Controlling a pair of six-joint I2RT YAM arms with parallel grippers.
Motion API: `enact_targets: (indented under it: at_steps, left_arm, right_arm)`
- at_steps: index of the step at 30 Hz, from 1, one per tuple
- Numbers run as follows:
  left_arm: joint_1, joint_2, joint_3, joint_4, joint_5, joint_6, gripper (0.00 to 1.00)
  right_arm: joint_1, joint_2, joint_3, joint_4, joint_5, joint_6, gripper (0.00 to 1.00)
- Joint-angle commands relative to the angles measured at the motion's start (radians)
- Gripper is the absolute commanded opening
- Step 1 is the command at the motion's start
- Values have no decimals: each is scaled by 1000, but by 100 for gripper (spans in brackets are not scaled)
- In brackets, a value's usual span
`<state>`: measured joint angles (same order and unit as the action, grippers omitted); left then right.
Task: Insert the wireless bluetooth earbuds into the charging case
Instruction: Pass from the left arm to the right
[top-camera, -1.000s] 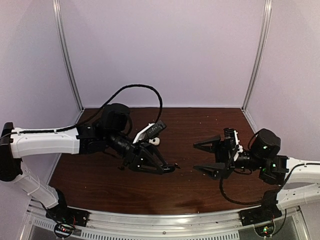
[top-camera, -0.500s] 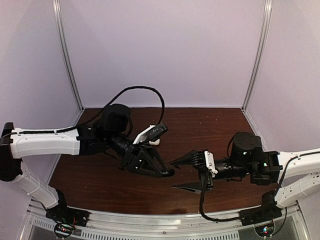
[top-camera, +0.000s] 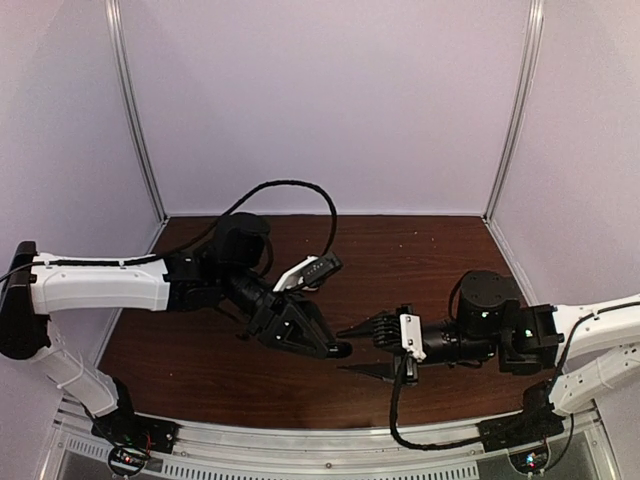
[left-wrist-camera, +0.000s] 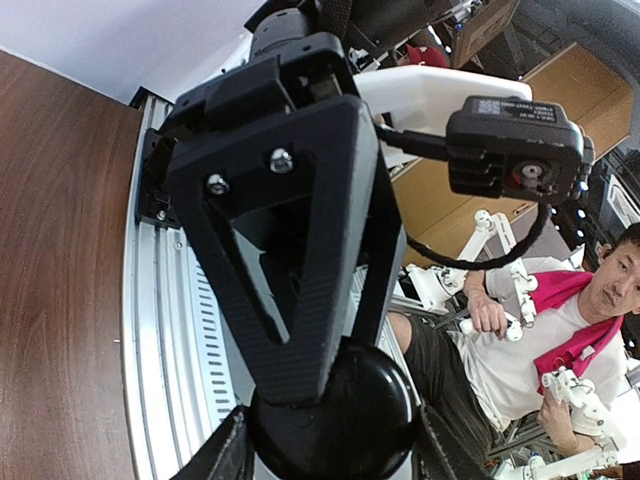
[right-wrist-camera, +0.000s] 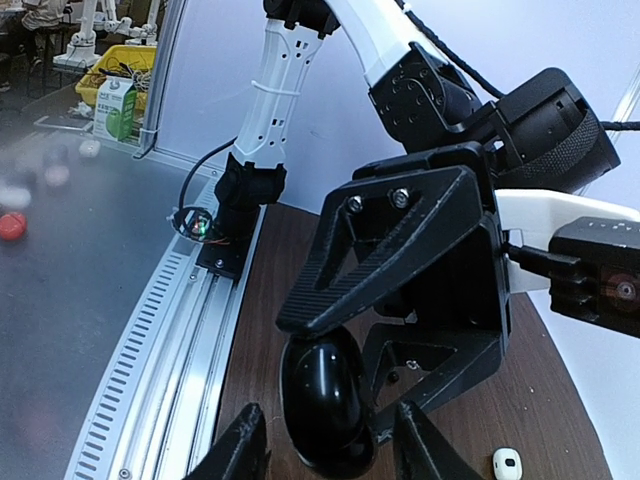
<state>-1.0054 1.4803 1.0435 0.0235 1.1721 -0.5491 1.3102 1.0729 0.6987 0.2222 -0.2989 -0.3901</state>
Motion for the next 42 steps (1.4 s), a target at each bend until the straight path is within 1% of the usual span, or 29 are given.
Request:
enact_targets:
  at_steps: [1,8,13,17,19,21,24,26,27,28,35,37,40,42]
  left_arm:
    - [-6,7,40,47,29,-15,31]
    - [-20,11,44,61,39,-28,31]
    - [-22,12,40,58,34,-29,32]
    - [-22,6,41,60,28,-26,32]
    - [-22,1,43,65,22,-26,34]
    - [-21,-11,43,64,7,-10,42]
    - [-21,-54,35,62,-50,37,66]
    - [-20,-92,26,70,-108,54,85]
    - [-17,-113,22,70,-144,68,93]
    - [-16,-135,20,61,-185,84,97]
    - [-6,-323,-9,-54,-585,246,98]
    - [-6,-378,-35,-74,-659,299,98]
    - [-18,-415,-46,-146,-722,393,97]
    - [-53,-414,-36,-192,-753,447,84]
  right_arm:
    - [19,7,19,-2,51,-18,44]
    - [37,33,24,-18,98,-32,42]
    - [38,24,22,-6,118,-33,36]
    - [39,18,16,-1,122,-34,29]
    - [38,18,15,-3,125,-35,25]
    - [38,15,13,0,126,-34,22]
    - [39,4,6,12,126,-24,14]
    - [38,-6,1,23,124,-14,12]
    - [39,-10,2,25,125,-6,11]
    - [38,-12,3,26,125,1,10]
    - [19,-16,18,7,126,94,9]
    - [5,-15,24,-12,119,129,8]
    - [-28,-13,33,-29,105,190,8]
    - [-57,-11,40,-44,85,226,8]
